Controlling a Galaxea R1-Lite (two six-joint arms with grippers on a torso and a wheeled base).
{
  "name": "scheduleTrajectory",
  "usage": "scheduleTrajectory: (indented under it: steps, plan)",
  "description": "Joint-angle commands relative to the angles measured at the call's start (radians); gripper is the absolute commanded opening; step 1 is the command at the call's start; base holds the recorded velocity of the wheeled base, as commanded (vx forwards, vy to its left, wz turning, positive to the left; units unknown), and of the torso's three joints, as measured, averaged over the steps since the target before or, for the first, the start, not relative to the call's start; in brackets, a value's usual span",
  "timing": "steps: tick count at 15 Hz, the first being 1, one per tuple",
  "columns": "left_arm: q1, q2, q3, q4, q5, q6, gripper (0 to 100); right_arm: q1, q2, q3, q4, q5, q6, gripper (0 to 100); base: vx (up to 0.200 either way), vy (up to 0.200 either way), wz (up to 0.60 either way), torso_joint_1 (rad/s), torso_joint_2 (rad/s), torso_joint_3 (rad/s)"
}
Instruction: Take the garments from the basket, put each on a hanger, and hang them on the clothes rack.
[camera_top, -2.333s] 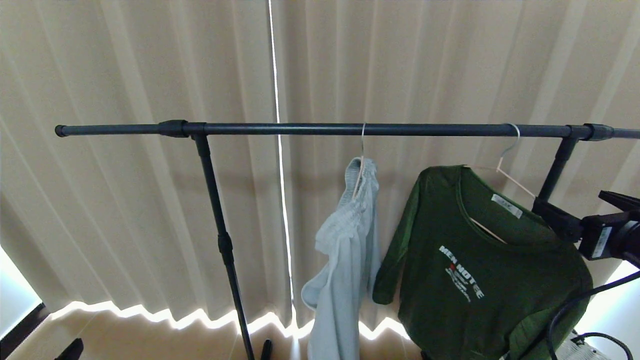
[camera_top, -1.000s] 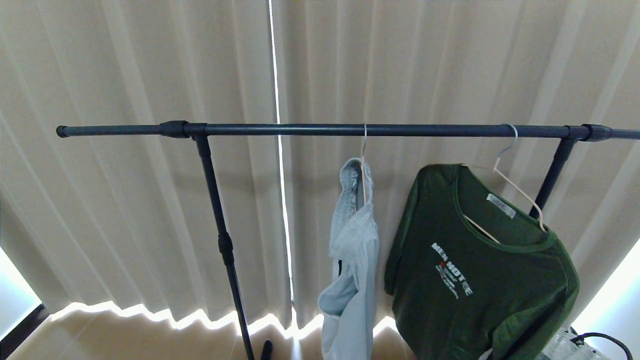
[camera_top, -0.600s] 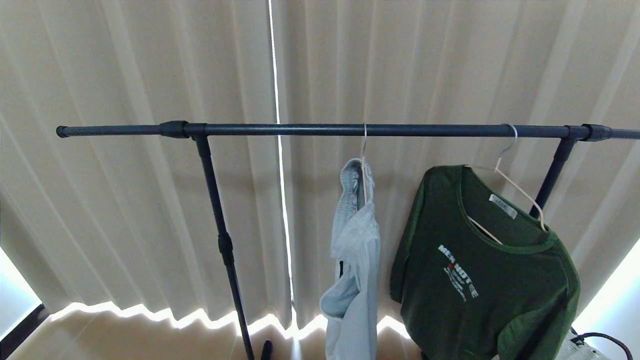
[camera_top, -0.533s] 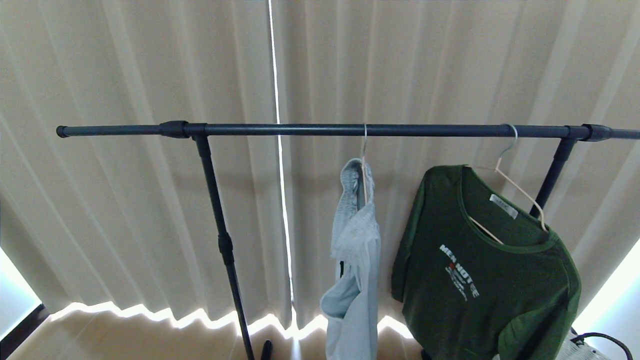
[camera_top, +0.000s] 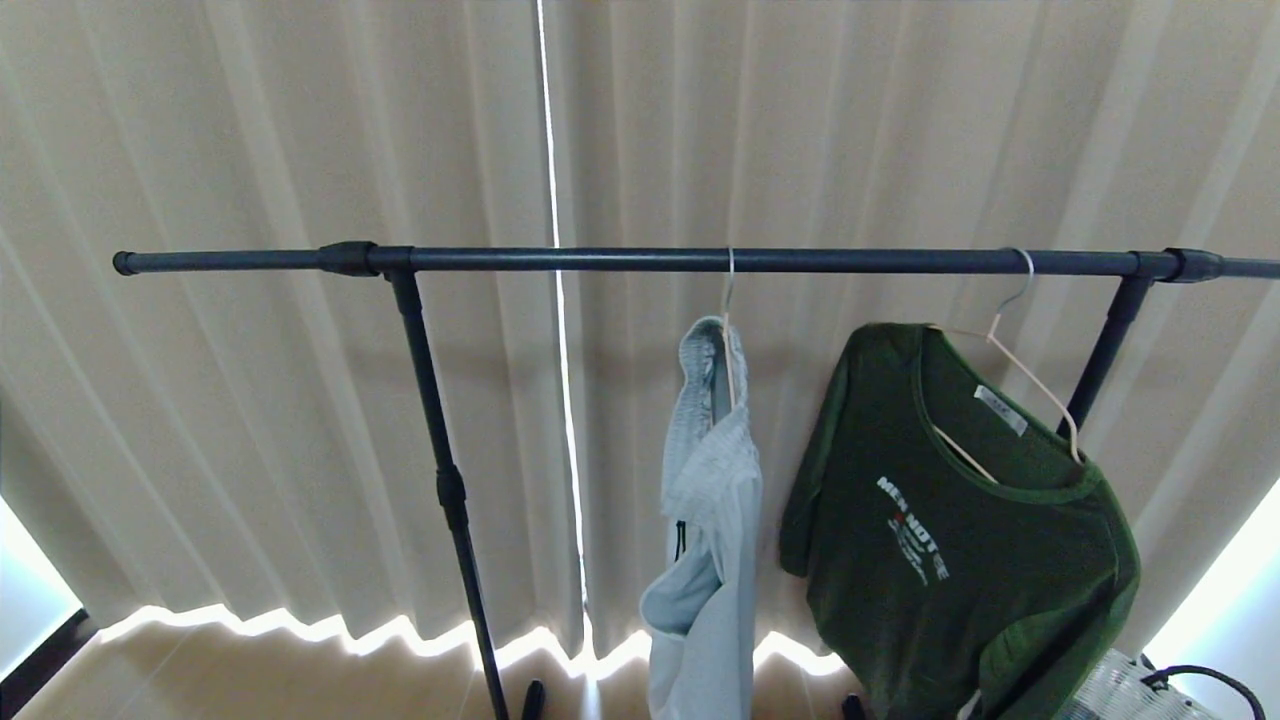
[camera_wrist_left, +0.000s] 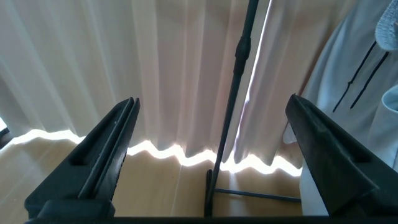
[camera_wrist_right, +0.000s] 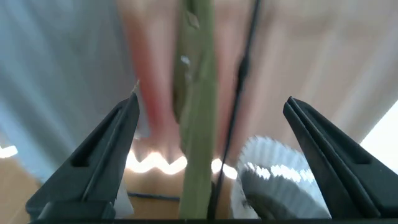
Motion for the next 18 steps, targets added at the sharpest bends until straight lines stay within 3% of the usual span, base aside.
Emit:
scheduleTrajectory:
  steps: [1, 18]
  plan:
    - [0.0, 0.003, 0.0, 0.0, 0.0, 0.0, 100, 0.023, -0.053, 0.0, -0.001, 0.02, -0.014, 100, 0.0, 0.0, 0.0, 0.0, 0.0, 0.0]
    - [0.0, 0.003, 0.0, 0.0, 0.0, 0.0, 100, 0.023, -0.053, 0.0, 0.001, 0.011, -0.005, 100, 0.0, 0.0, 0.0, 0.0, 0.0, 0.0]
